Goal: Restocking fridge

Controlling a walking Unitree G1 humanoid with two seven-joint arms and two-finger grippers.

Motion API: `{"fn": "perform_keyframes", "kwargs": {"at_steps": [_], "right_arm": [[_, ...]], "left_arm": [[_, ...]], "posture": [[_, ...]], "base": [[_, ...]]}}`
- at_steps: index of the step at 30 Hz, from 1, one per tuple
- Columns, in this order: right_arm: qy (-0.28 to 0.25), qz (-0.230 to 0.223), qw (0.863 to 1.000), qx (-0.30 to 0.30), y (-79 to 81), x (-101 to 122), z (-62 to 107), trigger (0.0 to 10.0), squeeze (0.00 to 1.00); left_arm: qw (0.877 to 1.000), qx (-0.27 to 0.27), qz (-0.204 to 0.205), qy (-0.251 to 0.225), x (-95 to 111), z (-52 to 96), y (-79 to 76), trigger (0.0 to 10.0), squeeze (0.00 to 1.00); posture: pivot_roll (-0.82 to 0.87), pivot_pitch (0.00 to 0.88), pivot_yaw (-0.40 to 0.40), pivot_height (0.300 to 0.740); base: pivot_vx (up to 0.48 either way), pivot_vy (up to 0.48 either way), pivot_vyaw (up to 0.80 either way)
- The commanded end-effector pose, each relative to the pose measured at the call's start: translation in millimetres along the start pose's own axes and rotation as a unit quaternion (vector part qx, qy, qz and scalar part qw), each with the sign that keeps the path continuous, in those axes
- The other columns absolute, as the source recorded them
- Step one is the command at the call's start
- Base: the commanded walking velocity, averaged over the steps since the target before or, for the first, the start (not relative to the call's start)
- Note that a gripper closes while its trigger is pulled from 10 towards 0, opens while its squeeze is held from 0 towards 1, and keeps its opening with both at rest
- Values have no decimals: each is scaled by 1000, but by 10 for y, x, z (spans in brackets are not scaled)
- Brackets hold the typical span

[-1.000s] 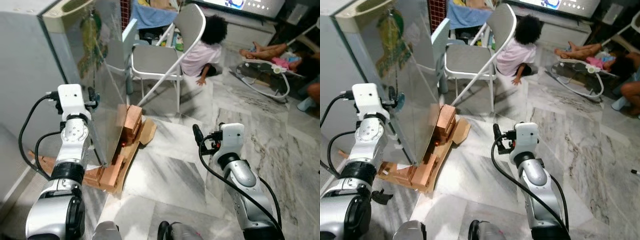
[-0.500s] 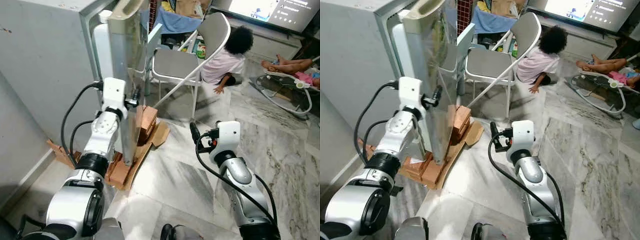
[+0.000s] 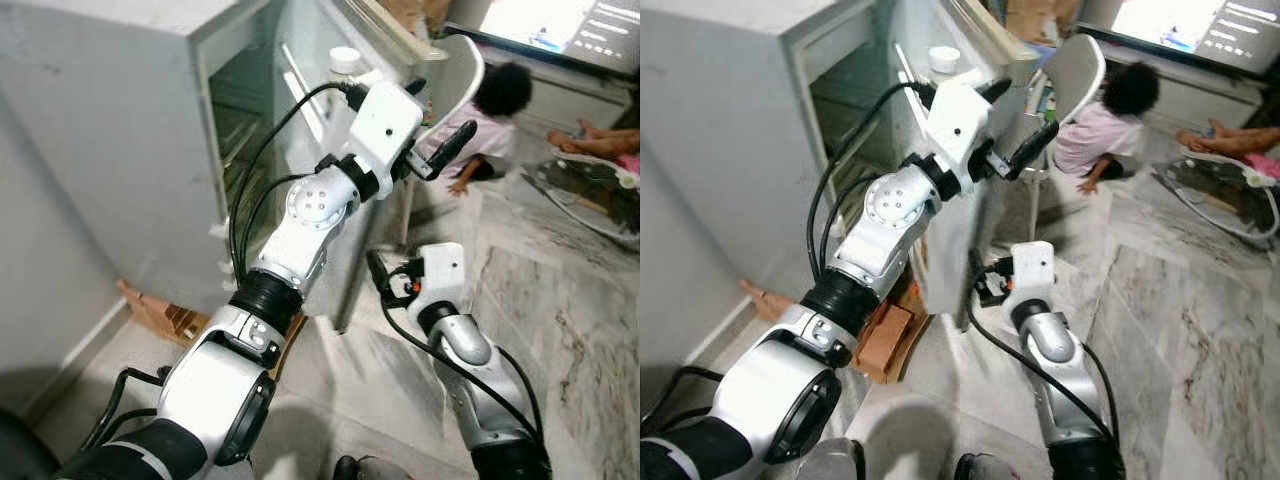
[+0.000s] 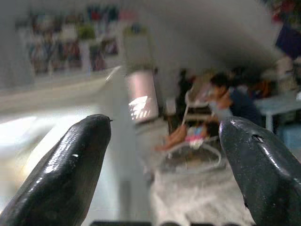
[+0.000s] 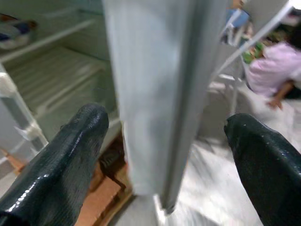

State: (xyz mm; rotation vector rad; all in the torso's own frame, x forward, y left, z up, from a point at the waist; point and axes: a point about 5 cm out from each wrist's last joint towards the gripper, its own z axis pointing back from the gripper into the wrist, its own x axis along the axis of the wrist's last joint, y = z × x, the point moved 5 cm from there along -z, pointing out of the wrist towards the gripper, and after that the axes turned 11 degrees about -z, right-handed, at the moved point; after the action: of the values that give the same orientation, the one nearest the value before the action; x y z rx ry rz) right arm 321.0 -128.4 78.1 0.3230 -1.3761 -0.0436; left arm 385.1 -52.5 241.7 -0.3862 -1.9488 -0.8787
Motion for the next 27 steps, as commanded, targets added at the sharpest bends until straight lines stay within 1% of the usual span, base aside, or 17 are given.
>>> {"fn": "perform_keyframes", "kwargs": {"at_steps": [1,5,7,8,10,13,14,15,18,19,20,21,22,23,24,26,27], "right_arm": [[-9,-4,1000,-6,-25,55,-4,10000,0],[-6,-4,1000,2,11,36,-23,10000,0],[-6,-5,1000,2,13,35,-26,10000,0],[-2,-5,1000,0,7,23,-29,10000,0],[-2,-5,1000,-1,4,18,-27,10000,0],[-2,-5,1000,-1,3,9,-20,10000,0],[-1,-5,1000,-1,2,-2,-20,10000,0],[-1,-5,1000,-1,2,-2,-20,10000,0],[-4,4,1000,3,26,19,-34,10000,0],[-5,7,1000,6,36,26,-37,10000,0],[-5,7,1000,6,38,27,-37,10000,0],[-5,7,1000,6,38,27,-37,10000,0],[-4,7,1000,7,40,22,-38,10000,0],[-4,7,1000,7,41,19,-39,10000,0],[-4,7,1000,7,41,19,-39,10000,0],[-2,7,1000,10,52,7,-52,10000,0],[-3,8,1000,11,57,9,-56,10000,0]], "left_arm": [[1000,21,9,4,-27,17,30,10000,0],[998,65,-5,27,-191,281,377,10000,0],[996,78,-13,43,-278,402,471,10000,0],[993,99,-13,59,-393,565,558,10000,0],[990,118,-13,75,-492,703,605,10000,0],[983,153,1,102,-653,913,636,10000,0],[979,166,5,117,-736,1041,599,10000,0],[979,166,5,117,-736,1041,599,10000,0],[972,182,-7,151,-877,1419,492,10000,0],[965,195,-7,172,-946,1617,482,10000,0],[962,202,-7,182,-976,1700,483,10000,0],[962,202,-7,182,-976,1700,483,10000,0],[957,209,-11,200,-1018,1878,476,10000,0],[955,210,-14,207,-1029,1953,471,10000,0],[955,210,-14,207,-1029,1953,471,10000,0],[950,214,-20,228,-1056,2162,478,10000,0],[947,218,-21,234,-1061,2199,494,10000,0]], "posture": [[47,50,-70,740],[57,50,-73,740],[57,49,-74,740],[59,50,-76,740],[62,48,-75,740],[69,45,-75,740],[73,44,-77,740],[73,44,-77,740],[77,49,-80,740],[81,52,-83,740],[85,54,-85,740],[85,54,-85,740],[91,56,-88,740],[95,57,-89,740],[95,57,-89,740],[100,56,-91,740],[100,56,-91,740]], "base": [[0,0,0],[68,-170,0],[274,-390,0],[292,-375,0],[294,-375,-231],[291,-377,-548],[292,-379,0],[292,-379,0],[313,-360,0],[334,-341,-800],[334,-341,-800],[334,-341,-800],[379,-292,-800],[379,-292,-800],[379,-292,-800],[435,-122,-800],[461,0,-800]]}}
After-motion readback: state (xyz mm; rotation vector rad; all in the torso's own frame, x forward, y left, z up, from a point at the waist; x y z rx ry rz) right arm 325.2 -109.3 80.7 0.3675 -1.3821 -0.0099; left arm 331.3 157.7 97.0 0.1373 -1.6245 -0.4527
